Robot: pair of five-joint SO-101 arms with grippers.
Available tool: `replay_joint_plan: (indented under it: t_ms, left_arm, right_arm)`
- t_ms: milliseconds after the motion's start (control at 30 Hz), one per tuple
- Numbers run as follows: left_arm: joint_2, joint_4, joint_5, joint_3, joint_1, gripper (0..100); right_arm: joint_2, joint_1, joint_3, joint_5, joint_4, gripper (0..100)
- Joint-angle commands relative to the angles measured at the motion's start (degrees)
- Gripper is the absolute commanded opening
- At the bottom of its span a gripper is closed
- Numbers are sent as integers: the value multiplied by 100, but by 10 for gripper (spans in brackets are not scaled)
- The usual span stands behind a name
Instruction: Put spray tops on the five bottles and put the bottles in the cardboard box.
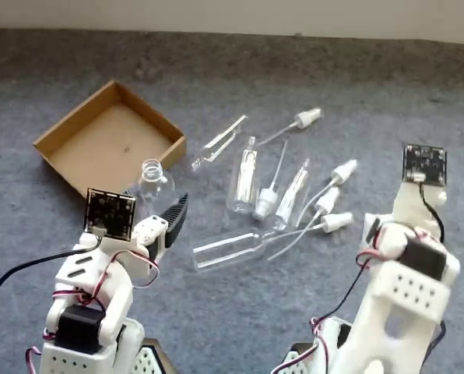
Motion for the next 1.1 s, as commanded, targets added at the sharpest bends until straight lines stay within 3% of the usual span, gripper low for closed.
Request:
replay_joint_plan:
  t_ms: [0,267,467,700,1067]
  left_arm:
    - [-391,-26,220,40,-119,193]
    - [-426,-26,246,75,-145,193]
    - [-426,-79,255,75,-681,193]
    - [-426,-826,255,646,-681,193]
    - [-426,-941,255,752,-681,193]
  right_arm:
    - [892,-409,-708,-668,22,145]
    - [2492,-936,-1824,-2040,31,146]
    - [3688,-1297,-2774,-2910,31,146]
    - [5077,-1411,-4189,-3851,31,146]
    - [6730,-1420,-5684,-4035,259,147]
